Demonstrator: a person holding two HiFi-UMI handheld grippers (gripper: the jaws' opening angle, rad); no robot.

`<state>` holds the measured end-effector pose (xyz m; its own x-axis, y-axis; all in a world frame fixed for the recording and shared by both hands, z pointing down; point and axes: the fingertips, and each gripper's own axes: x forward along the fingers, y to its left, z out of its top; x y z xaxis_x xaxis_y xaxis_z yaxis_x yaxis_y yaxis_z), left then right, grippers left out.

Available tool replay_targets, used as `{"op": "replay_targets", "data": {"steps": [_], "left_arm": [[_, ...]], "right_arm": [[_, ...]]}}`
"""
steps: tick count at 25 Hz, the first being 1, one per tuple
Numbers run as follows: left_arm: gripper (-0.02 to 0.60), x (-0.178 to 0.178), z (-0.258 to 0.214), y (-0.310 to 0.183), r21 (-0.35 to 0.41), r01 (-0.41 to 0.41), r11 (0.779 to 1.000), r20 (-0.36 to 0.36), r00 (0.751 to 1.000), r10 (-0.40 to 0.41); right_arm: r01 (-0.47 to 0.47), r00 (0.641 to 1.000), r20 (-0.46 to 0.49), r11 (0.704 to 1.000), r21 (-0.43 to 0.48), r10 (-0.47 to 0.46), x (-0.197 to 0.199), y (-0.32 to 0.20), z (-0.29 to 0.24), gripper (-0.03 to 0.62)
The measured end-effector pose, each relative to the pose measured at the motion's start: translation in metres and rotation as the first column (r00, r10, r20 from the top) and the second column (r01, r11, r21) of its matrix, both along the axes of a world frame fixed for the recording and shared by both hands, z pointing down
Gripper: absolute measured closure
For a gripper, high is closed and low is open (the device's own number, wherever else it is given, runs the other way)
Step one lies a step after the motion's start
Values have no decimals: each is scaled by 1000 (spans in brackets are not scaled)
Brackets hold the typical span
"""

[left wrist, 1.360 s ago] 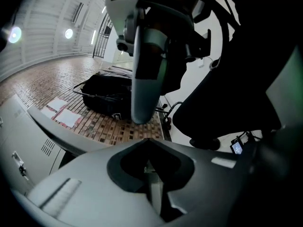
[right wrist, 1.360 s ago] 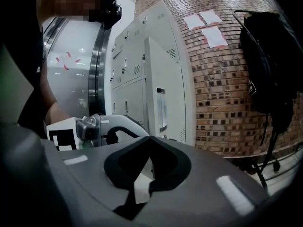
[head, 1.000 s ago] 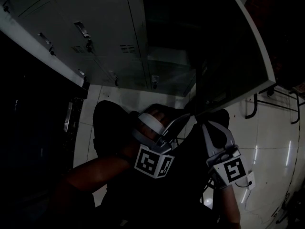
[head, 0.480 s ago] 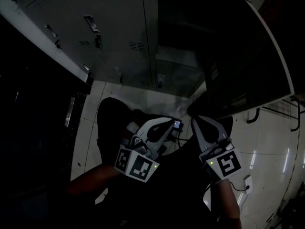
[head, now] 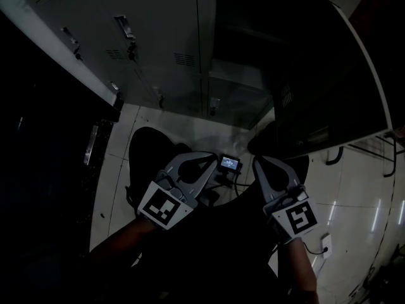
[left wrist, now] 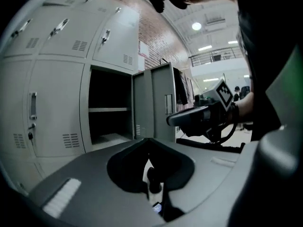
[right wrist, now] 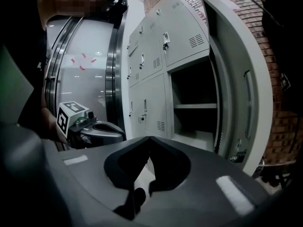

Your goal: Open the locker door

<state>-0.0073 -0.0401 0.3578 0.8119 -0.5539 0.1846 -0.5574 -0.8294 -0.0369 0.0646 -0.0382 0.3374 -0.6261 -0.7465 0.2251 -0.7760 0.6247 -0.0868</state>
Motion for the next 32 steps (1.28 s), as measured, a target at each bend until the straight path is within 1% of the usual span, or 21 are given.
{"op": "replay_targets", "data": {"steps": [2,3,5,8,11,16,20,26,30,32], "left_arm": [[569,-6,5,0,-68,11,998,-59,998,-15],[569,-9,7,0,-95,14,995,-76,997,-22],[569,-14,12,1,-127,18,992,-90,995,-29],[569,-16,15,5,-153,17,988,-113,993,-35],[569,-16,16,6,-156,18,988,-128,991,-38],[569,-11,7,4,-141,5,990,-154,988,-27],[569,-13,12,4,-151,12,988,-135,990,-33],[569,-11,8,4,-150,9,989,-147,989,-32],[569,-12,15,4,-161,12,987,-134,990,-34],[569,-10,10,4,-154,7,988,-143,989,-29]], "right_arm": [[0,1000,-1,1000,-8,0,-1,0,4,592],[1,1000,-1,1000,-12,-1,-2,0,5,592],[6,1000,0,1000,-19,-6,-4,0,8,591],[22,1000,1,1000,-23,-22,-6,2,10,592],[28,1000,-3,999,-24,-28,-7,2,12,592],[27,1000,0,999,-30,-27,-6,3,13,592],[29,1000,2,999,-33,-29,-6,3,14,592],[29,1000,7,999,-38,-29,-6,2,14,592],[31,1000,7,999,-38,-31,-6,3,15,592],[30,1000,6,999,-40,-30,-6,3,15,592]]}}
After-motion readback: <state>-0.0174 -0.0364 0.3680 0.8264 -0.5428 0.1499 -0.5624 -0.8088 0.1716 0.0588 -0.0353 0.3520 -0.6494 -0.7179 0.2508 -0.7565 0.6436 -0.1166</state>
